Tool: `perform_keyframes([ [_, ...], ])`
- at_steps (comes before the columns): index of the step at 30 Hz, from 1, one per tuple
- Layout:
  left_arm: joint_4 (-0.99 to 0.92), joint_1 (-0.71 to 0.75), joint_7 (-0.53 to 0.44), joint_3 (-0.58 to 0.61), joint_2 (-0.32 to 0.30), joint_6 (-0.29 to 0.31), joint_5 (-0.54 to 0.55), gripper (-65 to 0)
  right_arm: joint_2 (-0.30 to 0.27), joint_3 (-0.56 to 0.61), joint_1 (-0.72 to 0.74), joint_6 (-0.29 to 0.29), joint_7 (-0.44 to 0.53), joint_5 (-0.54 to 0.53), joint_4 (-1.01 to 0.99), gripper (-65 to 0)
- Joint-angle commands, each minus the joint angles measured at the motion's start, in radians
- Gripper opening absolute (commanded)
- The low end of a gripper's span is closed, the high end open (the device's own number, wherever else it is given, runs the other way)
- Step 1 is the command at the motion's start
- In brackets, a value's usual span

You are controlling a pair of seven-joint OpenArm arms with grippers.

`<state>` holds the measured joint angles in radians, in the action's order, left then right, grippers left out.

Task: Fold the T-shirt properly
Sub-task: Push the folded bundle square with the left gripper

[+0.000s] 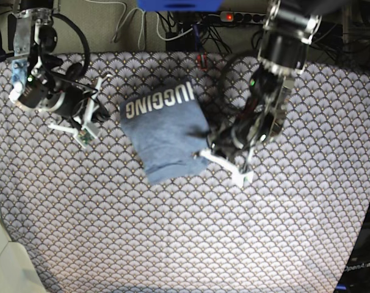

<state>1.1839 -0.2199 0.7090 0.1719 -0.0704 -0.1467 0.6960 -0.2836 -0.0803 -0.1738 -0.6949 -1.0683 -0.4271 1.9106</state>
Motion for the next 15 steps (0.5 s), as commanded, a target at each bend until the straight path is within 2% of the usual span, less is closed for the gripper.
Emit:
perform_keyframes([
  [1, -0.002, -0.048, -0.01, -0.002, 0.008, 0.012, 0.011, -64.7, -0.01, -0.005, 0.007, -0.003, 0.017, -0.013, 0.016, -65.0],
  [5, -0.054, -0.135, -0.058, -0.002, 0.031, 0.014, 0.018, -64.7, -0.009, 0.0, -0.003, -0.003, 0.017, -0.013, 0.016, -65.0],
  [7, -0.06, -0.141, -0.105, -0.002, 0.031, 0.014, 0.021, -64.7, -0.007, 0.0, -0.003, -0.003, 0.017, -0.014, 0.017, -65.0],
  [10, -0.049, -0.138, -0.119, -0.002, 0.04, 0.014, 0.023, -64.7, -0.004, 0.0, -0.005, -0.003, -0.025, -0.019, 0.022, -65.0],
  [12, -0.014, -0.126, -0.119, -0.002, 0.016, 0.014, 0.024, -64.7, 0.008, 0.0, -0.002, -0.003, -0.049, -0.019, 0.063, -65.0],
  [15, 0.073, -0.051, -0.119, -0.015, -0.055, 0.012, 0.057, -64.7, 0.037, 0.0, 0.007, -0.003, -0.076, -0.02, 0.105, -65.0],
])
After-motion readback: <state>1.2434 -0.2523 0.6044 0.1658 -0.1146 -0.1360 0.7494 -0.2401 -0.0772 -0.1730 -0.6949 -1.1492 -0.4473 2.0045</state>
